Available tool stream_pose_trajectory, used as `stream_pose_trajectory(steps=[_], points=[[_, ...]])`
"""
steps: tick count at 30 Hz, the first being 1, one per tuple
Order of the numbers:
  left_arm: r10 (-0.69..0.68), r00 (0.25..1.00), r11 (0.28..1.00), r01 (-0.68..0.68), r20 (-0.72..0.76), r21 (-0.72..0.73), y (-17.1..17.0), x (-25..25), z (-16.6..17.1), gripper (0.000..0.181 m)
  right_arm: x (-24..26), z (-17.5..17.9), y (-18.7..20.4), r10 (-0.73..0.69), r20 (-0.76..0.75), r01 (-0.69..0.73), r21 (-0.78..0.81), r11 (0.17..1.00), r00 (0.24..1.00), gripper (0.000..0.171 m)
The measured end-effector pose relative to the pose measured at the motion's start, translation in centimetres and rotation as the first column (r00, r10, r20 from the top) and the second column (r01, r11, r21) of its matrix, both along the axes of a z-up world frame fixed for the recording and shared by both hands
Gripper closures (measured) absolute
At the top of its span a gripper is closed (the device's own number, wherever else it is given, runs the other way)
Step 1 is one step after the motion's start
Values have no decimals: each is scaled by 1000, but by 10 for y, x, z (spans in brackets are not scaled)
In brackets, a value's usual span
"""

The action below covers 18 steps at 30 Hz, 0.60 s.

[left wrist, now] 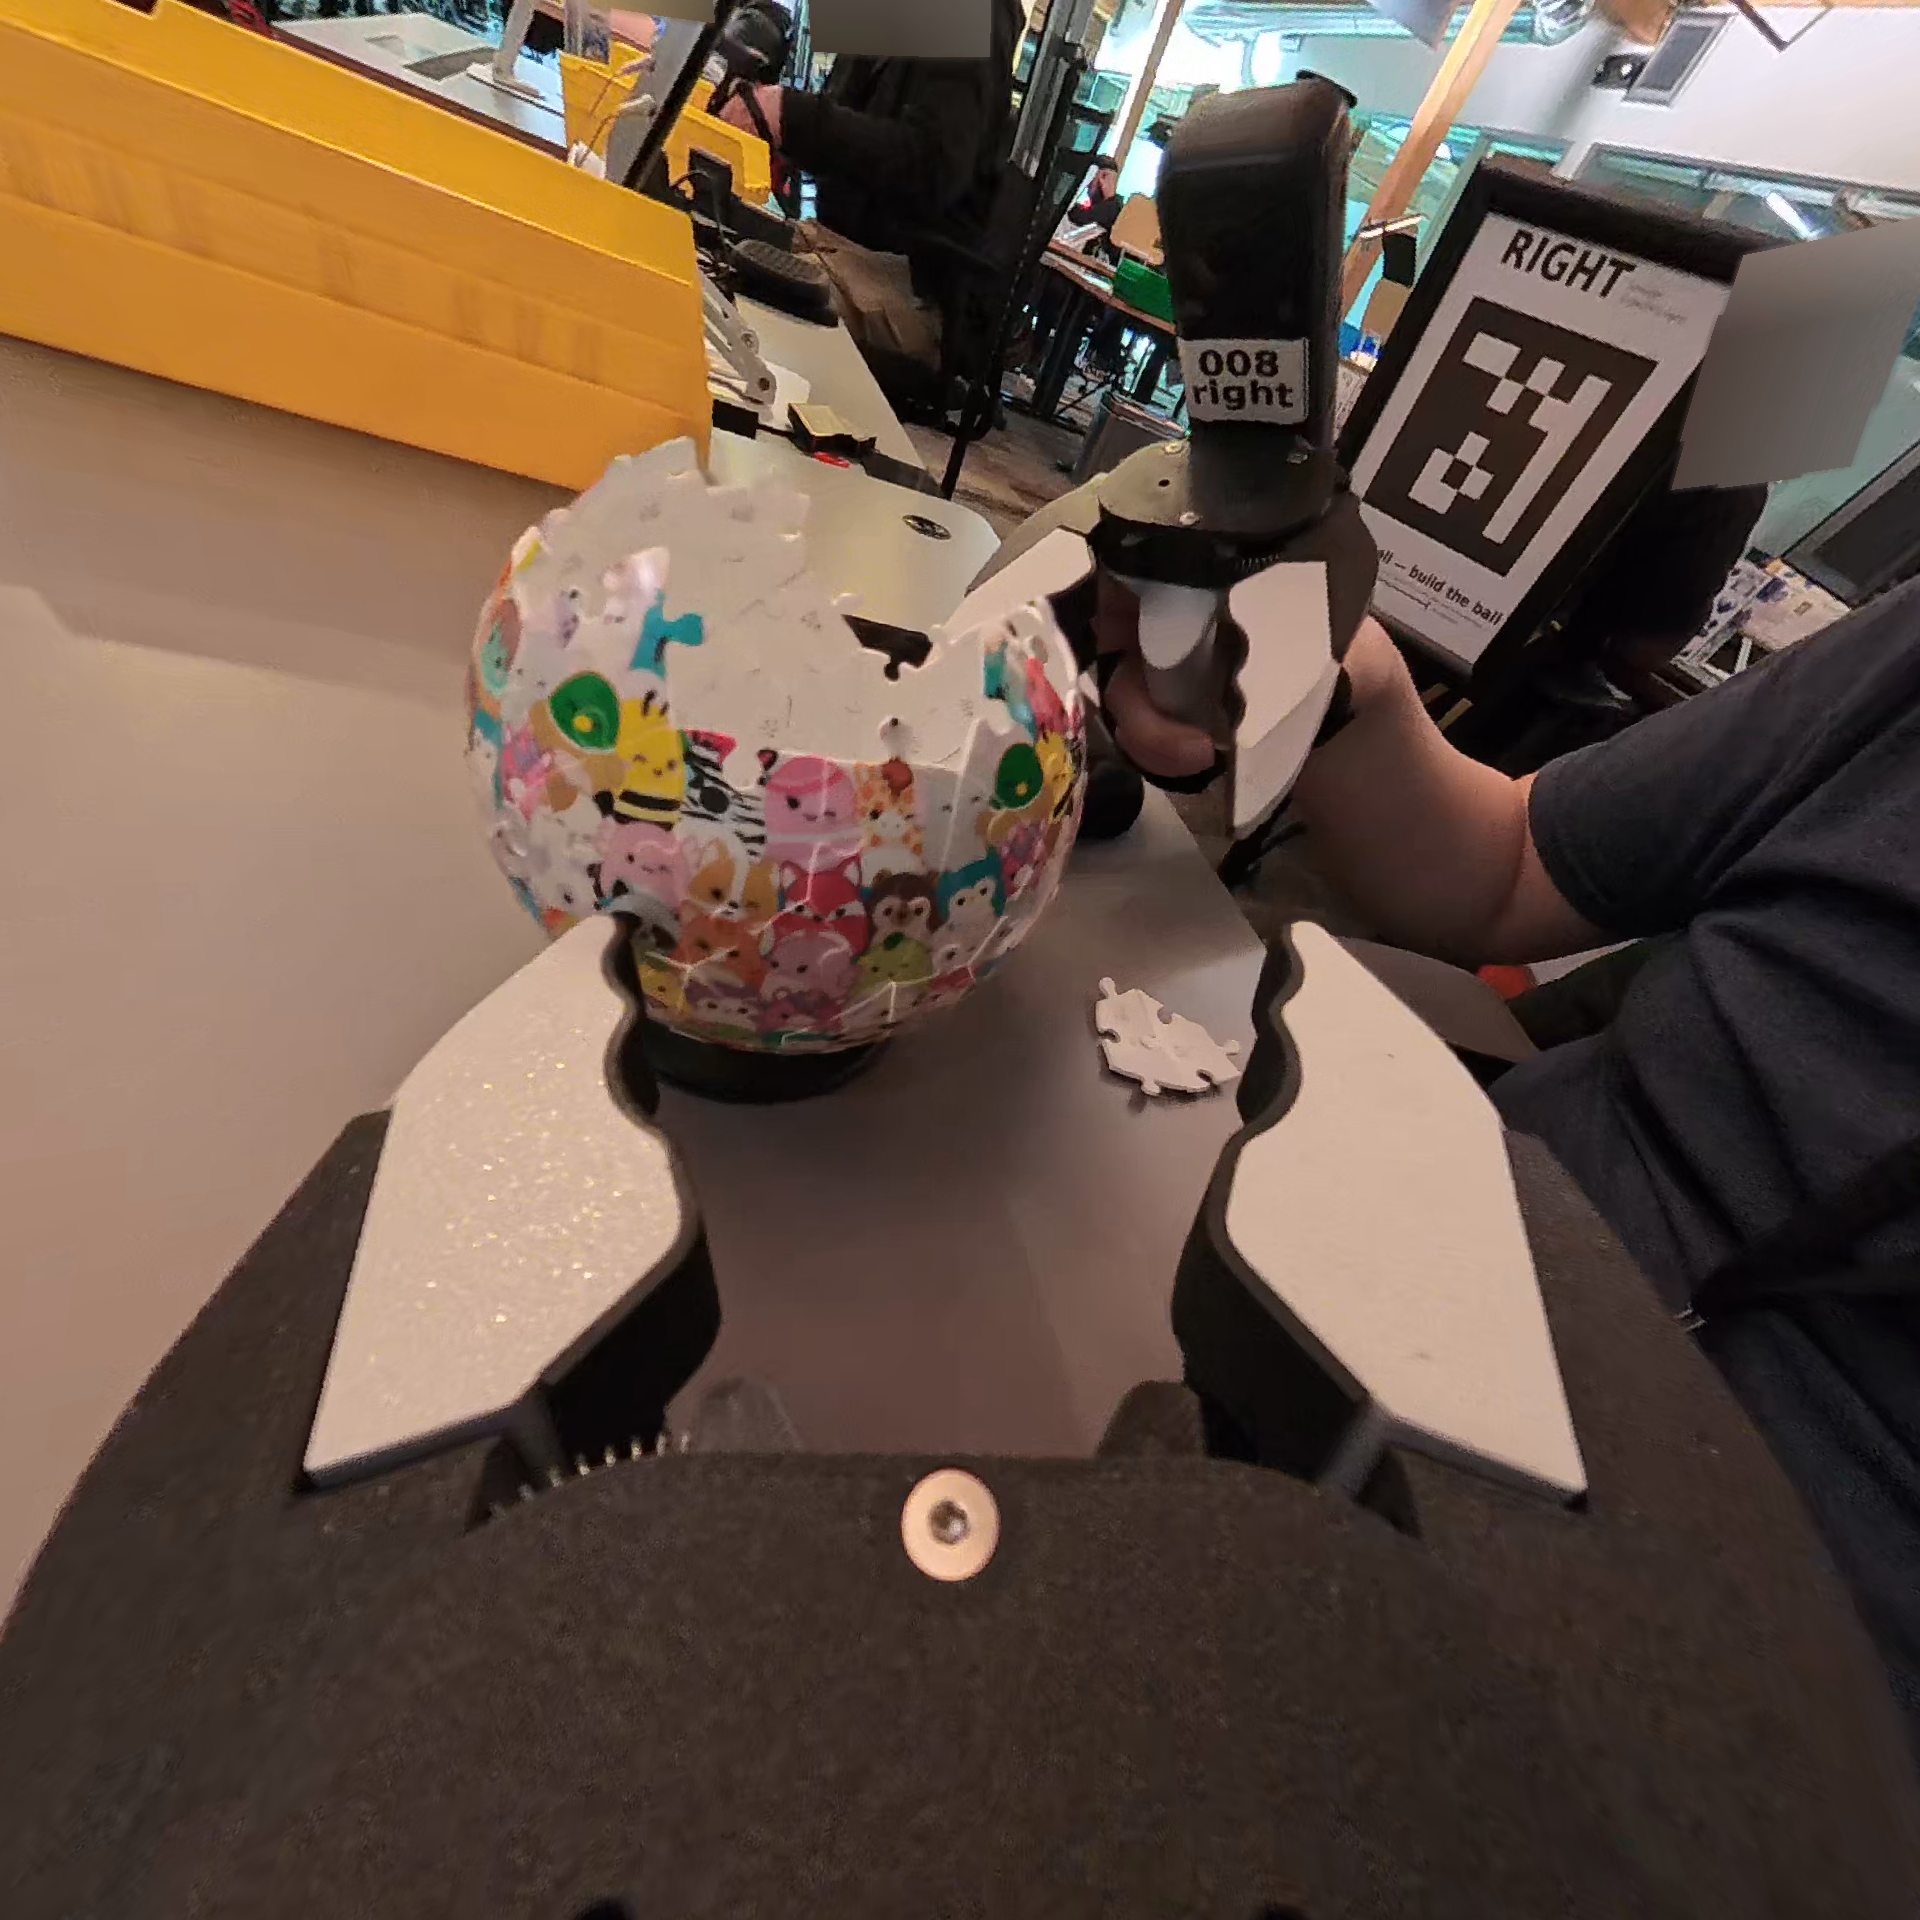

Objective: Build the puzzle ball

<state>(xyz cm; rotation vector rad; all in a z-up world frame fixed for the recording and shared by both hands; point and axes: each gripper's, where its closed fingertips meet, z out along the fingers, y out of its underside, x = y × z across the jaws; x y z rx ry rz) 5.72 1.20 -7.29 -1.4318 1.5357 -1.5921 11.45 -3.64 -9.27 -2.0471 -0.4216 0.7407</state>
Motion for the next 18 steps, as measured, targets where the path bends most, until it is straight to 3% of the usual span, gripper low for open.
stream_pose_trajectory(steps=[14,18], points=[[-3,1000,1000,3,1,10,-29,-13,6,72,16,-8,27,51,11,-50,-51,997,999,71],[43,999,998,-42,-21,56,-20,-14,-2,73,16,-10,25,61,5,-61,-42,997,998,71]])
